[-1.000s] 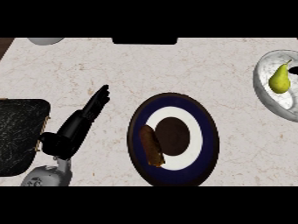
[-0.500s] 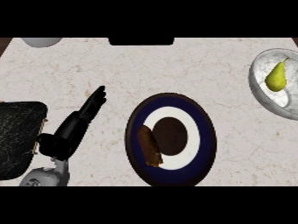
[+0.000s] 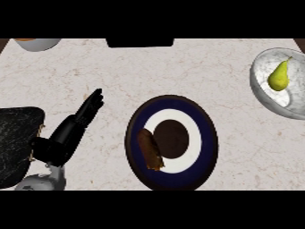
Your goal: Pick the pear from the plate and place it in the bowl
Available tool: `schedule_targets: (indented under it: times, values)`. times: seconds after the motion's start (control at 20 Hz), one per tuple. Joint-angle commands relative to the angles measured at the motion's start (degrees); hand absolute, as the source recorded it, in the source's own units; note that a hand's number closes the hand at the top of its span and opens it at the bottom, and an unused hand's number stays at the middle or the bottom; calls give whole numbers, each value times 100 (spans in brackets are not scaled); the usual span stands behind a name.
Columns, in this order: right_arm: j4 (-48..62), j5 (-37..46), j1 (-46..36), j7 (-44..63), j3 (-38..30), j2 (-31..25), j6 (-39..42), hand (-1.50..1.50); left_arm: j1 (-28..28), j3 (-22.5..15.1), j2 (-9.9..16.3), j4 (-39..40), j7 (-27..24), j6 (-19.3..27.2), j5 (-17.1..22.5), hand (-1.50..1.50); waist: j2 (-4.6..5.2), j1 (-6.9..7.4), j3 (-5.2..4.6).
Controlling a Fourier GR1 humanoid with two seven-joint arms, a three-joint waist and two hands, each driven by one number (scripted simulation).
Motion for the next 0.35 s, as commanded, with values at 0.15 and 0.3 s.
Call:
schedule_targets:
  times: [0.15, 0.3]
  values:
    - [-1649, -1063, 1939, -523, -765, 608, 738, -150, -111, -146, -180, -123, 101, 81, -151, 0, 23, 69, 1]
    - [-1572, -1818, 2368, -1156, -1377, 698, 1148, -150, 117, 22, -20, -32, -202, -96, -61, 0, 30, 97, 2]
